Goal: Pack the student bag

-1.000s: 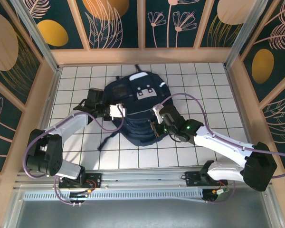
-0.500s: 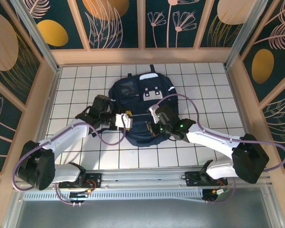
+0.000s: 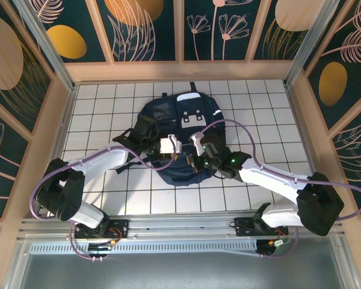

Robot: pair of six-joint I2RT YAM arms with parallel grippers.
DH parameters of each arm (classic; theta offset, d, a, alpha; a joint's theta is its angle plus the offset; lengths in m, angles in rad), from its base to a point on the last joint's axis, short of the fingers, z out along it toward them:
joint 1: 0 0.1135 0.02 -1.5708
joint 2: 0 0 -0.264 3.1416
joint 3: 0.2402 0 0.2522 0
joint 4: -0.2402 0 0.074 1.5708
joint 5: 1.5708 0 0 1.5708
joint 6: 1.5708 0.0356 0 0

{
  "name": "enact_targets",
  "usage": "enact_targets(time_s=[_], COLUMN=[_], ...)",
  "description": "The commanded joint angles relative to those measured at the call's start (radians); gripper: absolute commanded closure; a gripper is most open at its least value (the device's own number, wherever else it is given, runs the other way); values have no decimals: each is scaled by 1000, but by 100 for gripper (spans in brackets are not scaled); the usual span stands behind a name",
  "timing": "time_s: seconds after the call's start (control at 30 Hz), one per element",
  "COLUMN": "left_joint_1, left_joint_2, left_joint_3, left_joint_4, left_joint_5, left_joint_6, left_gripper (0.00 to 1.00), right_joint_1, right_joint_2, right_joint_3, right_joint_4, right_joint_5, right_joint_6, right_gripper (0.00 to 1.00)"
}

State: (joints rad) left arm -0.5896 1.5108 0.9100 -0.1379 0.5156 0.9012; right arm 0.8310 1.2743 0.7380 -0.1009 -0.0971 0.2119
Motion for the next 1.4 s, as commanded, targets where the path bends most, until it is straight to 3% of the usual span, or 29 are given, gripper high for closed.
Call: enact_targets(time_s=[0.0,0.1,0.3,0.4,0.43,0.7,0.97,1.03,1.17,1.23,1.37], left_joint_1=[-11,-15,-17,-17,-18,19,181,197,203,215,235], left_joint_2=[18,38,54,51,47,-12,-44,-43,-57,-65,-77], left_joint_3=[15,39,37,42,43,34,55,50,-15,-39,-18], left_joint_4=[-43,-61,-40,-54,-60,-111,-235,-218,-39,44,42], left_joint_5=[23,34,-45,-90,-97,-130,-11,-41,-164,-181,-35], left_joint_6=[43,25,-1,16,29,155,288,287,208,138,10], left_gripper=[48,50,60,94,100,100,100,100,90,59,44], right_joint_1=[-13,-17,-16,-17,-18,-69,-141,-142,-139,-128,-93], right_joint_2=[-25,-25,-25,-28,-27,-46,-112,-117,-105,-95,-66], right_joint_3=[-11,-10,1,-2,-7,-38,-80,-83,-83,-82,-60], right_joint_4=[66,67,50,32,26,-38,-55,-47,-18,-3,13], right_joint_5=[2,-1,2,41,65,182,144,119,28,17,7], right_joint_6=[11,8,1,6,10,5,-12,-16,3,14,24], right_gripper=[100,100,100,100,100,100,100,100,100,100,100])
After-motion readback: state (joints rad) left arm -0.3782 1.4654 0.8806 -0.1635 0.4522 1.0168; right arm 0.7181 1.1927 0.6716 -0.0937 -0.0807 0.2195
